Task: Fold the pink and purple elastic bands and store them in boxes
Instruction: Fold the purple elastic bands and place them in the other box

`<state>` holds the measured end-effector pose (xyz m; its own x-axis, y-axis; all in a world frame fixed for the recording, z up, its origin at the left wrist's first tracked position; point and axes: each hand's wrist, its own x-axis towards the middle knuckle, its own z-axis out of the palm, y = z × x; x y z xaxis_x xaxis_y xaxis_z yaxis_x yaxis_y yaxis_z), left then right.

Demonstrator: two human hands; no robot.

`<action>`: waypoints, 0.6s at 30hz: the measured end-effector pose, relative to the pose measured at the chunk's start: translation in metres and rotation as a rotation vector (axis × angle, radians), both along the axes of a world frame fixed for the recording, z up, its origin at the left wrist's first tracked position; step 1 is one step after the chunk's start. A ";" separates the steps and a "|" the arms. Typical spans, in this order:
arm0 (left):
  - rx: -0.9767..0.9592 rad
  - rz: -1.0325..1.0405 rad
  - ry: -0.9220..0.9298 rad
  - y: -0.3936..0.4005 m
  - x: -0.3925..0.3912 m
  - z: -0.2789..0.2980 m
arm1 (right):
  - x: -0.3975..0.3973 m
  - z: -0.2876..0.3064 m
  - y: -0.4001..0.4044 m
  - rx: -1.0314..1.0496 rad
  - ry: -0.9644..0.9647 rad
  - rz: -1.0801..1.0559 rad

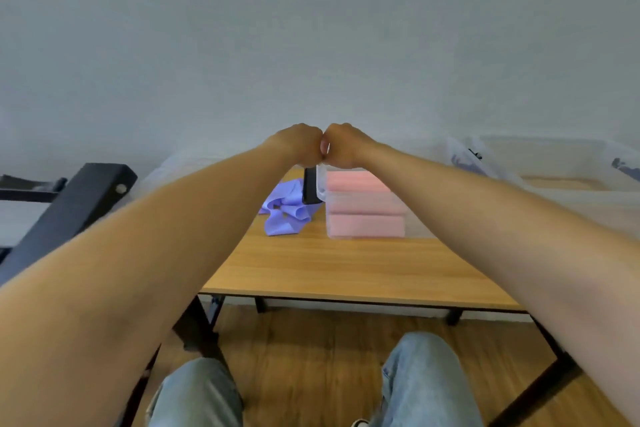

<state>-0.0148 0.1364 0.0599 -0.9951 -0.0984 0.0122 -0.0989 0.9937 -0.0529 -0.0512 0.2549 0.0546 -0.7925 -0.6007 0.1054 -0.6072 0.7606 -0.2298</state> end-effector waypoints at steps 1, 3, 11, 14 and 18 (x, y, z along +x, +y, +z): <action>-0.007 0.017 -0.011 -0.010 0.005 -0.003 | 0.005 -0.002 -0.011 0.001 0.009 0.003; -0.011 0.056 -0.050 -0.027 0.013 -0.009 | 0.014 -0.007 -0.029 0.010 0.040 -0.028; 0.064 0.122 -0.290 -0.060 0.031 -0.061 | 0.030 -0.037 -0.065 0.058 -0.010 -0.142; 0.062 0.133 -0.271 -0.059 0.029 -0.084 | 0.031 -0.052 -0.071 0.048 -0.018 -0.110; 0.065 0.176 -0.142 -0.063 0.024 -0.111 | 0.023 -0.061 -0.070 0.010 0.024 -0.063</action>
<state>0.0096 0.0730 -0.0508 -0.9537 -0.2667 -0.1391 -0.2672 0.9635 -0.0155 -0.0282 0.1853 -0.0068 -0.8260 -0.5508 0.1194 -0.5633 0.7996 -0.2082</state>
